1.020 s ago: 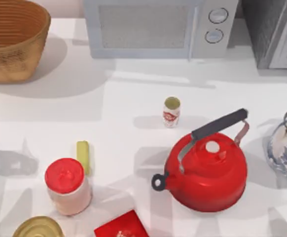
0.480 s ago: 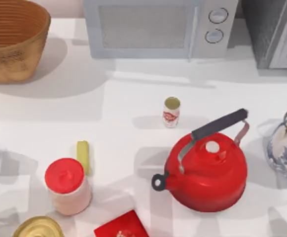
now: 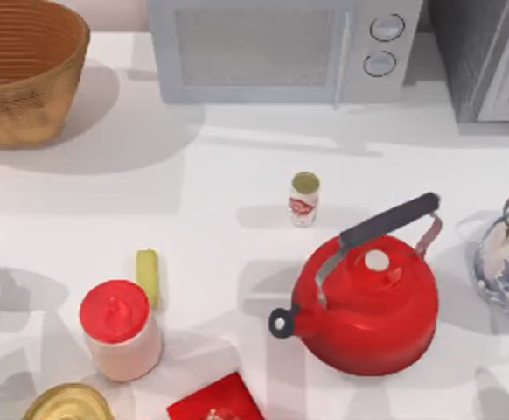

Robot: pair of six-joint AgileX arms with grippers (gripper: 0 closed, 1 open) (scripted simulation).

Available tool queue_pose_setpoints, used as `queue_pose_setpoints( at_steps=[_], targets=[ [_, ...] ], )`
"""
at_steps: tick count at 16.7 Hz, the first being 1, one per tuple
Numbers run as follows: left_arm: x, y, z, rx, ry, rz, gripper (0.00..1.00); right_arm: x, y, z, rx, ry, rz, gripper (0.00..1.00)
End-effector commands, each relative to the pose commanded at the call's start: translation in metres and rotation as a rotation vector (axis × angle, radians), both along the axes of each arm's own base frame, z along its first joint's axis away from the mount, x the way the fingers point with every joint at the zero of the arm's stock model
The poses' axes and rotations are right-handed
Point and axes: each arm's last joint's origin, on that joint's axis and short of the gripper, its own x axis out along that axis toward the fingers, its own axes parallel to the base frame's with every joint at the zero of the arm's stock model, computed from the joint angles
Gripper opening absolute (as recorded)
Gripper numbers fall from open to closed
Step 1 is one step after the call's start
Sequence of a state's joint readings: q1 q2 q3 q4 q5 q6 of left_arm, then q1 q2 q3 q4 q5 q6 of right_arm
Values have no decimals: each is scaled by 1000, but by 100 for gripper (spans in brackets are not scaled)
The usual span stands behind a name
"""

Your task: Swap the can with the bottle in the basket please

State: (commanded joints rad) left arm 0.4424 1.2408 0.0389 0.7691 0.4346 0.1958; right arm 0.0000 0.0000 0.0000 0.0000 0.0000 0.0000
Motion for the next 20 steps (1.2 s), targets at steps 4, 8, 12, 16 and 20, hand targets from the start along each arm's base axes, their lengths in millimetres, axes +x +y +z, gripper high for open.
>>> queue_pose_setpoints(
  at_steps=[4, 8, 12, 16, 20],
  targets=[
    [12, 0, 2, 2, -6, 4, 100, 0, 0, 0, 0, 0, 0, 100],
    [35, -2, -4, 2, -6, 3, 100, 0, 0, 0, 0, 0, 0, 100],
    [52, -1, -17, 0, -1, 2, 100, 0, 0, 0, 0, 0, 0, 100],
    [55, -1, -23, 0, 0, 2, 100, 0, 0, 0, 0, 0, 0, 100],
    [55, -1, -23, 0, 0, 2, 92, 0, 0, 0, 0, 0, 0, 100]
  ],
)
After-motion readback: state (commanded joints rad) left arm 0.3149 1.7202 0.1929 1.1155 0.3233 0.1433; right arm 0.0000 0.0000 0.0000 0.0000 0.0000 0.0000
